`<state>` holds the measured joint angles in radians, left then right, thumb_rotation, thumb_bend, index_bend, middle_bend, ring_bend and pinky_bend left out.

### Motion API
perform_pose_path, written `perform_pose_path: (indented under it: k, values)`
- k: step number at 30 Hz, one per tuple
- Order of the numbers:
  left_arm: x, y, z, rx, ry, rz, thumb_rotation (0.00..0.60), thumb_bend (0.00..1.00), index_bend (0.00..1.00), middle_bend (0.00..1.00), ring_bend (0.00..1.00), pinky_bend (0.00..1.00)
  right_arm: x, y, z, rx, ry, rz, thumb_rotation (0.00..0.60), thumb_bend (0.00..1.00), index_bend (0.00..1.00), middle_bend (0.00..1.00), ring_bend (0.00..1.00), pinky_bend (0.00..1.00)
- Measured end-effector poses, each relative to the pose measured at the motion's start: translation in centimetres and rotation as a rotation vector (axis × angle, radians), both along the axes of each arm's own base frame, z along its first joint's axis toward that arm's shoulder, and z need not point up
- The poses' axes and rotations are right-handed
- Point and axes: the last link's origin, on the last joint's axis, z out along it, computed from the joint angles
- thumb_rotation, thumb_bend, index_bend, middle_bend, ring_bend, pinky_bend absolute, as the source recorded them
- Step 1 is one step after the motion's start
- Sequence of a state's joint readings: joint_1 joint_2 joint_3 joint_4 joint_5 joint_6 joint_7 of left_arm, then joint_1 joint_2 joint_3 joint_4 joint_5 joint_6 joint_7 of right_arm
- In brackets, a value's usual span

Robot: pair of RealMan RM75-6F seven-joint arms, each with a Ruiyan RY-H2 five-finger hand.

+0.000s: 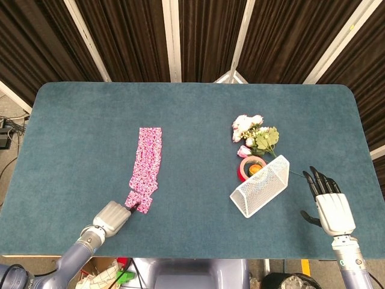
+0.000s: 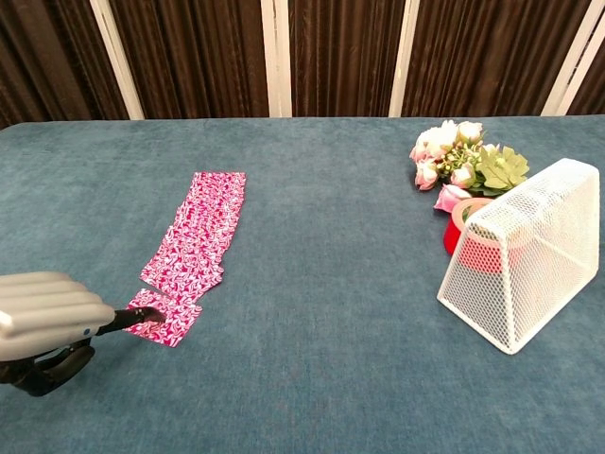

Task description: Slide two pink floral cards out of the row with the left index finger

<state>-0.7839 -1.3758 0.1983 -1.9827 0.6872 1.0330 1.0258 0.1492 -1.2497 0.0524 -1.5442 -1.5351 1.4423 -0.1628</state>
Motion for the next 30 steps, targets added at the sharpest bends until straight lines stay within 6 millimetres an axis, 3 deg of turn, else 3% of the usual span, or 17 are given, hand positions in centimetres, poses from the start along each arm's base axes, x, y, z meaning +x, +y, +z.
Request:
perform_pose_path:
  k: [30]
  values:
    - [-0.8, -3.4, 3.1, -0.159, -0.052, 0.111, 0.6, 1.0, 0.02, 0.81, 0.75, 0.67, 0.1, -0.1, -0.4, 0.008, 0.006, 0.0, 0.6, 0.18, 0.0, 0.0, 0.13, 0.18]
